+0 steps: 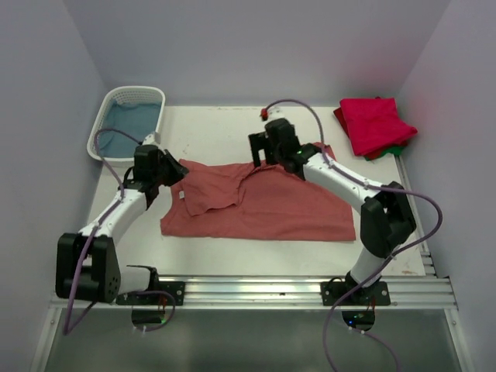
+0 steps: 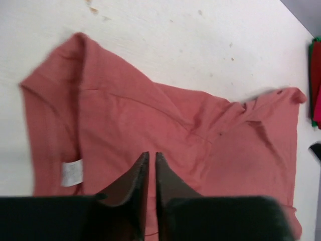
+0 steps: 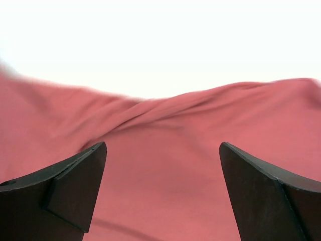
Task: Fold and stack the t-shirts
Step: Fold the tshirt
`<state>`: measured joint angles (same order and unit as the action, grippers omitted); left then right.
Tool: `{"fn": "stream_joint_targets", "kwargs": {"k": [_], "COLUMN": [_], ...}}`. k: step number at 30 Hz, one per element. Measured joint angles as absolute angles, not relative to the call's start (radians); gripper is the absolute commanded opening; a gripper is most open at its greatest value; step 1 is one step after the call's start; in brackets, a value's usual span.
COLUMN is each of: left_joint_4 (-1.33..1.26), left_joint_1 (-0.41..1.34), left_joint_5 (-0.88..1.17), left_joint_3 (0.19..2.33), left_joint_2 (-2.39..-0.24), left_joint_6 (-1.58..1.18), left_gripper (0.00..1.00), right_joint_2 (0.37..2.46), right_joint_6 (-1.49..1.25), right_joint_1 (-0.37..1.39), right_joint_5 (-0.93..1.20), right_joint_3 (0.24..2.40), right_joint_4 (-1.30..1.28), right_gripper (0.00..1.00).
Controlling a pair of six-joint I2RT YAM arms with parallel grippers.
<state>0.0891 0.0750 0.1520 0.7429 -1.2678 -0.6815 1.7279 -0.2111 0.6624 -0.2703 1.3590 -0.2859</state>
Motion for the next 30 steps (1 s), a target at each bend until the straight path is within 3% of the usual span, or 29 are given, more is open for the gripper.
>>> {"fn": "stream_joint_targets", "kwargs": {"k": [7,18,24,30], "left_joint_4": [-0.036,0.012,0.068,0.086], "left_joint_1": [0.219,0.248,0.248,0.249], "left_joint_5": [0.236,0.173,0.113,0.096], "left_joint_3": [0.841,0.817,0.82,0.833], "left_joint_2": [-1.566,-1.639,-1.667,-1.67], "left_joint_6": [-0.696,-0.696,-0.696,-0.695], "left_gripper": [0.0,0.0,0.0,0.0], "right_joint_2": [1.787,2.065,2.157,2.159], "right_joint_6": [-0.255,-0.31,-0.349,-0.364], "right_joint_1": [0.369,0.132,0.059,0.068], "right_joint_5": [-0.373,-0.301,-0.231,-0.125], "right_joint_3": [1.512,1.768,1.789,1.751], "right_joint_4": [-0.368,-0.48,-0.519,-0.495], "right_gripper": [0.99,0.98,0.8,0.72]}}
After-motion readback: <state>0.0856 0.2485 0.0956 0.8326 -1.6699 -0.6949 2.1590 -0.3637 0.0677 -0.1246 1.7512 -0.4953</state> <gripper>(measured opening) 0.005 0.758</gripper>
